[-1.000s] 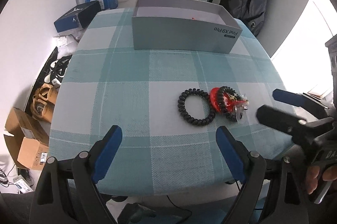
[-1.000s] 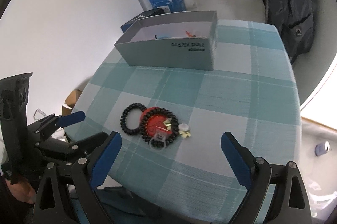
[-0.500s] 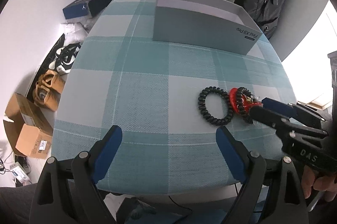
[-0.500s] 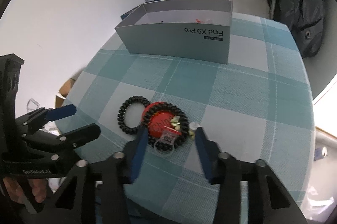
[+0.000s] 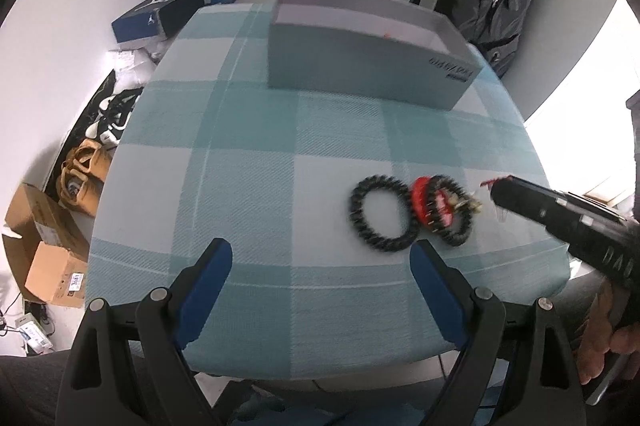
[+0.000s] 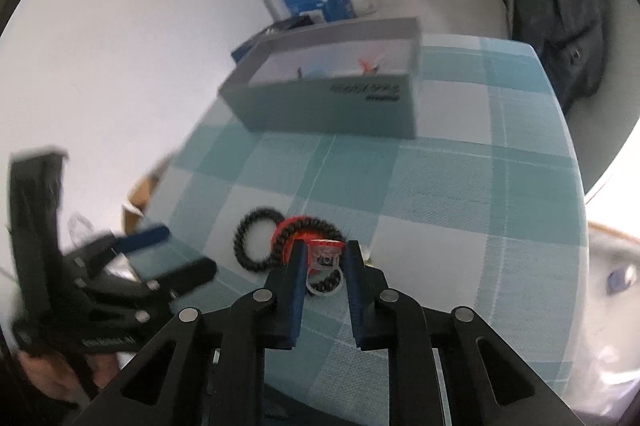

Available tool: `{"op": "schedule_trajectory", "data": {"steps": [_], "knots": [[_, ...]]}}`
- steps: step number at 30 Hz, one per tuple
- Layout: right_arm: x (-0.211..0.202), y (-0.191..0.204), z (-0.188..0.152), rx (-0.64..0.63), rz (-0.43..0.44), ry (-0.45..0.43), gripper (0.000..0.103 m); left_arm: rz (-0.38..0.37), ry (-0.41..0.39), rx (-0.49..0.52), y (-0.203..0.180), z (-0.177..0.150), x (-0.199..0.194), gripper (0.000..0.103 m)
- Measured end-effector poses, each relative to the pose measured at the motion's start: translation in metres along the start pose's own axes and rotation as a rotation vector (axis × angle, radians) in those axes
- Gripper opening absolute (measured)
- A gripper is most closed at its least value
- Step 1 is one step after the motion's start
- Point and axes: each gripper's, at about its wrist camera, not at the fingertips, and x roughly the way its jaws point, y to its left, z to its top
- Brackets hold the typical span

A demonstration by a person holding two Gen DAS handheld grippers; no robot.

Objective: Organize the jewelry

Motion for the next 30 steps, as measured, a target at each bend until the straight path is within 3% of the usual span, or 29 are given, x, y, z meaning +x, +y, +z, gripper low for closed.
{"op": "schedule_trajectory", "data": {"steps": [4, 10, 16, 20, 23, 27, 30], "knots": [[-0.016, -0.016, 0.01, 0.059, 0.001, -0.057, 0.018, -0.022, 0.003, 0.021, -0.011, 0.001, 0.002, 0.088], [-0.024, -0.038, 0.012, 0.125, -0.008, -0.067, 0.018, -0.029, 0.011, 0.152, -0.041, 0.001, 0.009, 0.088], [-0.032, -0.055, 0.014, 0.168, -0.016, -0.086, 0.018, 0.039, 0.018, 0.261, -0.069, 0.006, 0.024, 0.088], [-0.037, -0.07, 0.015, 0.213, -0.024, -0.098, 0.018, 0.037, -0.009, 0.357, -0.089, 0.012, 0.02, 0.088], [-0.045, -0.081, 0.018, 0.246, -0.017, -0.117, 0.018, -0.019, -0.01, 0.42, -0.1, 0.018, 0.016, 0.088], [-0.057, -0.093, 0.019, 0.275, -0.002, -0.144, 0.018, -0.136, 0.051, 0.496, -0.11, 0.024, 0.018, 0.087], [-0.063, -0.098, 0.019, 0.287, 0.005, -0.156, 0.018, -0.146, 0.108, 0.564, -0.115, 0.027, 0.028, 0.087]]}}
